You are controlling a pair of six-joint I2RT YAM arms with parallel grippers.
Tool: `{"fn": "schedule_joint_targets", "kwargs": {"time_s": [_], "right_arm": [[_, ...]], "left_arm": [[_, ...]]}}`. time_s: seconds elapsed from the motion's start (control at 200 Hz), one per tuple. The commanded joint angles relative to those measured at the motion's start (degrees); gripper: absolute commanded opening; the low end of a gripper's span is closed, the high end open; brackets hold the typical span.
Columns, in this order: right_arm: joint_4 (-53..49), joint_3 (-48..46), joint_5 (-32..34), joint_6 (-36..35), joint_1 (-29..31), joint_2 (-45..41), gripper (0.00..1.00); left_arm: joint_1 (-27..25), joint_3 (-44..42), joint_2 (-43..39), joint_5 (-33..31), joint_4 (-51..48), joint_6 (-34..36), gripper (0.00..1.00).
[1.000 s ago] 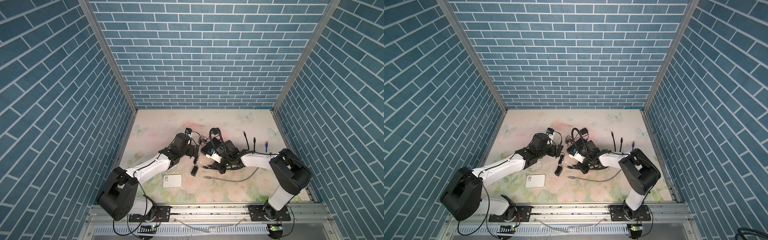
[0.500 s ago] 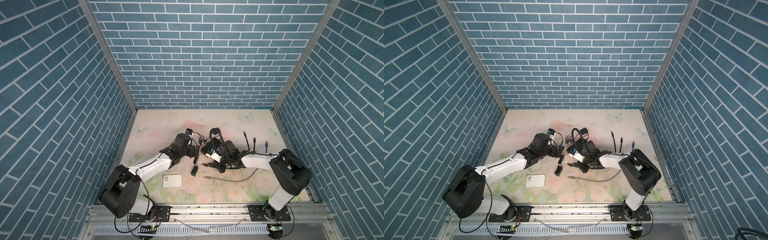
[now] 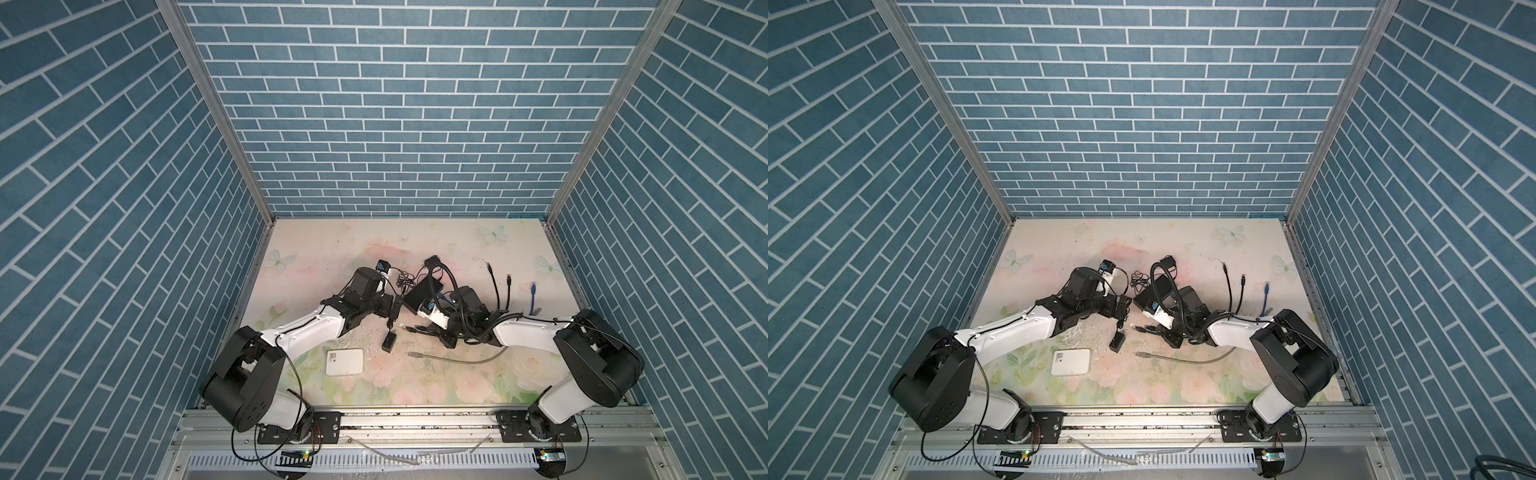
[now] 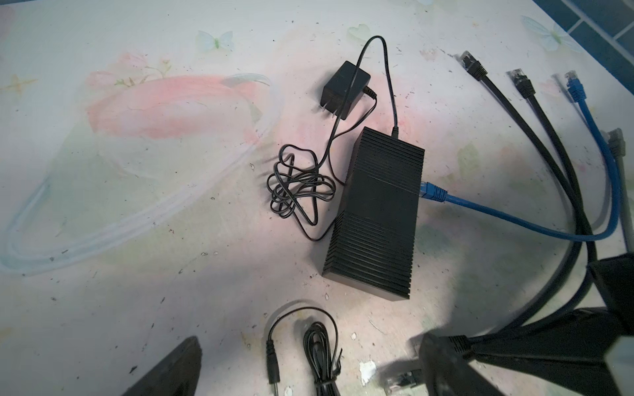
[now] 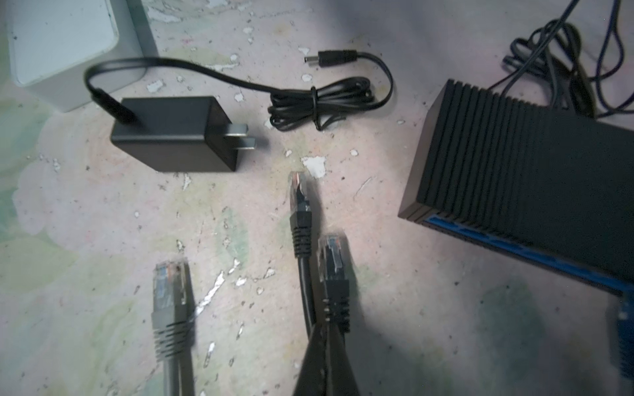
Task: Insert the plug into the switch port
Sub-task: 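Lower the right gripper and grasp a black ethernet cable behind its plug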
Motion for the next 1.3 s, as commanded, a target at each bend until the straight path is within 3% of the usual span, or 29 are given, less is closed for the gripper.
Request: {"fn": "schedule_joint_targets", "kwargs": {"time_s": [0.0, 0.69, 0.74, 0.88, 1.07, 1.295], "right_arm": [[-5.3, 3.4, 1.4, -1.6, 0.1, 1.6, 0.07], [-6.5, 4.0, 0.6, -1.4, 0.2, 4.3, 0.17], [-6.8, 4.3, 1.2, -1.5, 0.2, 4.7, 0.16], [-6.7, 4.1, 1.7, -2.1, 0.3, 4.9, 0.00], [0.9, -0.1, 2.0, -4.9, 0.2, 1.5, 0.00], [6.3, -4.0, 4.3, -10.5, 0.2, -5.5, 0.00]], "left_arm": [[0.3, 0.4, 0.7, 1.3, 1.0, 1.0, 0.99], [0.4, 1.7, 2.8, 2.8, 1.0, 1.2, 1.00], [0.3, 1.6, 2.8, 2.9, 1.0, 1.2, 1.00], [0.3, 1.3, 2.9, 3.2, 1.4, 1.4, 1.00], [0.2, 1.6, 3.0, 5.8, 0.9, 4.4, 1.00], [0.2, 3.3, 1.8, 10.4, -2.1, 13.3, 1.00]]}}
